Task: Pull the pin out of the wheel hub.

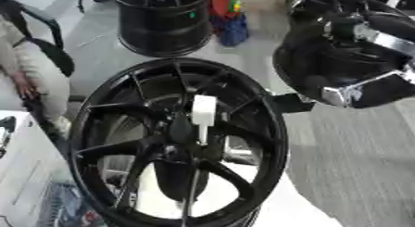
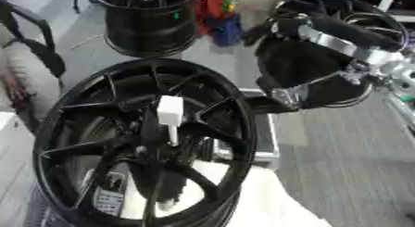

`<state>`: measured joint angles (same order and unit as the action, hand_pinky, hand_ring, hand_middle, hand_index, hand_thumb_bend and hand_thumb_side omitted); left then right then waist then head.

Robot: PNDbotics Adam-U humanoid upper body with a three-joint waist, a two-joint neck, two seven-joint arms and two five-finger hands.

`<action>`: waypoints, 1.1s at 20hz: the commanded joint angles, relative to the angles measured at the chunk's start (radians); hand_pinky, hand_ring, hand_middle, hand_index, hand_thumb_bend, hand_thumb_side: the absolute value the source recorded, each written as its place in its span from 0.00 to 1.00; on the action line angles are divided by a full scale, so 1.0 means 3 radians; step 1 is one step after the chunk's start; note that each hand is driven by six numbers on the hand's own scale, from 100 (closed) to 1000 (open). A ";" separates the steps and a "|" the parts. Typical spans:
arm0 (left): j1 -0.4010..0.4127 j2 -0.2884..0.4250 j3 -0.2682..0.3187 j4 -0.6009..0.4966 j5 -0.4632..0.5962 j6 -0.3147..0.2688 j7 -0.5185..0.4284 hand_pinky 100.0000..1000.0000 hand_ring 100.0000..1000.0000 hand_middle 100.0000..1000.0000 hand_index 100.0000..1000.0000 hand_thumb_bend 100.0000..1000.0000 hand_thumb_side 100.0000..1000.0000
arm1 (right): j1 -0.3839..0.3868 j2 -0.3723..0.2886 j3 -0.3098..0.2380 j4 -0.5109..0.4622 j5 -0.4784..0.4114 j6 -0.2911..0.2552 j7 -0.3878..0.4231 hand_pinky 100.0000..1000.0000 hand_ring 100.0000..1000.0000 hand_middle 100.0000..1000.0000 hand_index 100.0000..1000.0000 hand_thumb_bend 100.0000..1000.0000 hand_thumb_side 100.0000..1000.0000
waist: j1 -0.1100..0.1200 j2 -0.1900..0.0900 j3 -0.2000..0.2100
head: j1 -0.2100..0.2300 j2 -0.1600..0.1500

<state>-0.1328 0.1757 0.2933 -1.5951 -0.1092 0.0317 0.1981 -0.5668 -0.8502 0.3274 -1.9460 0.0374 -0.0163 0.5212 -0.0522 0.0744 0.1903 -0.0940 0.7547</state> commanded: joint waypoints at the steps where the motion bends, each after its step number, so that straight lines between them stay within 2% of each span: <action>1: -0.0035 0.0096 -0.0012 -0.0050 -0.0018 -0.0004 -0.0025 0.53 0.54 0.63 0.72 0.56 0.16 | -0.0268 0.0141 0.0117 0.0248 0.0091 0.0047 0.0373 0.80 0.77 0.80 0.89 0.19 0.12 | 0.0002 -0.0034 0.0016 | -0.0032 -0.0012; 4: -0.0039 0.0103 -0.0024 -0.0049 -0.0025 -0.0003 -0.0039 0.53 0.54 0.63 0.72 0.56 0.16 | -0.0518 0.0339 0.0232 0.0527 0.0251 -0.0014 0.0627 0.80 0.79 0.81 0.90 0.19 0.12 | -0.0016 -0.0038 0.0049 | -0.0062 -0.0008; 7: -0.0036 0.0105 -0.0032 -0.0045 -0.0030 -0.0002 -0.0050 0.53 0.54 0.63 0.72 0.56 0.16 | -0.0694 0.0524 0.0312 0.0781 0.0383 -0.0080 0.0771 0.81 0.81 0.83 0.91 0.19 0.13 | -0.0023 -0.0041 0.0074 | -0.0085 -0.0007; 13: -0.0035 0.0095 -0.0039 -0.0042 -0.0032 -0.0002 -0.0057 0.53 0.54 0.63 0.72 0.56 0.16 | -0.0956 0.0925 0.0396 0.1262 0.0624 -0.0195 0.0839 0.83 0.84 0.86 0.92 0.17 0.13 | -0.0018 -0.0053 0.0104 | -0.0128 -0.0001; 17: -0.0035 0.0088 -0.0049 -0.0037 -0.0035 -0.0003 -0.0068 0.53 0.54 0.63 0.72 0.55 0.16 | -0.1072 0.1126 0.0431 0.1512 0.0801 -0.0282 0.0891 0.82 0.84 0.87 0.92 0.15 0.13 | -0.0016 -0.0059 0.0123 | -0.0157 0.0004; 21: -0.0032 0.0092 -0.0042 -0.0037 -0.0037 -0.0001 -0.0063 0.53 0.54 0.63 0.72 0.56 0.16 | -0.1084 0.1200 0.0481 0.1593 0.0837 -0.0359 0.0945 0.82 0.85 0.87 0.92 0.15 0.16 | -0.0020 -0.0060 0.0134 | -0.0161 0.0005; 22: -0.0032 0.0093 -0.0039 -0.0037 -0.0037 -0.0001 -0.0060 0.53 0.54 0.63 0.72 0.56 0.16 | -0.1077 0.1207 0.0496 0.1591 0.0838 -0.0369 0.0965 0.82 0.85 0.88 0.93 0.22 0.16 | -0.0022 -0.0061 0.0133 | -0.0158 0.0005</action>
<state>-0.1332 0.1838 0.2807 -1.5945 -0.1151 0.0318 0.1813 -0.8709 -0.4801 0.4808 -1.4696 0.2807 -0.1195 0.8051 -0.0640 0.0680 0.2294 -0.1393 0.7552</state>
